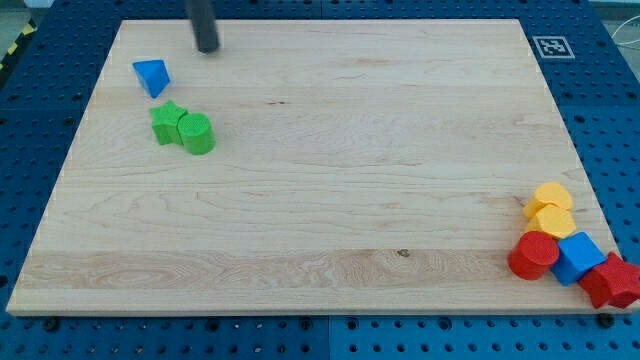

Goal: Move blue triangle a bit right

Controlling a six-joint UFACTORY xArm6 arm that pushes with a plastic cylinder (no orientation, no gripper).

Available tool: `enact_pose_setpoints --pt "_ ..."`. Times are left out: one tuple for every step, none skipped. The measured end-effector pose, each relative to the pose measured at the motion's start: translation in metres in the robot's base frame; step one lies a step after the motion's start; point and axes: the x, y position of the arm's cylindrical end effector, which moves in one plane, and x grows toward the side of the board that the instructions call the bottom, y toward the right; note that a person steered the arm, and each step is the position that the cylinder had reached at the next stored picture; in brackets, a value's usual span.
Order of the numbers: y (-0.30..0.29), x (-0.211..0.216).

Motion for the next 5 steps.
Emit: enact_pose_setpoints --pt "-0.056 0.008" --pt "-0.074 0.039" --pt "-0.069 0.076" --pt "-0.059 0.094" --pt "-0.051 0.092"
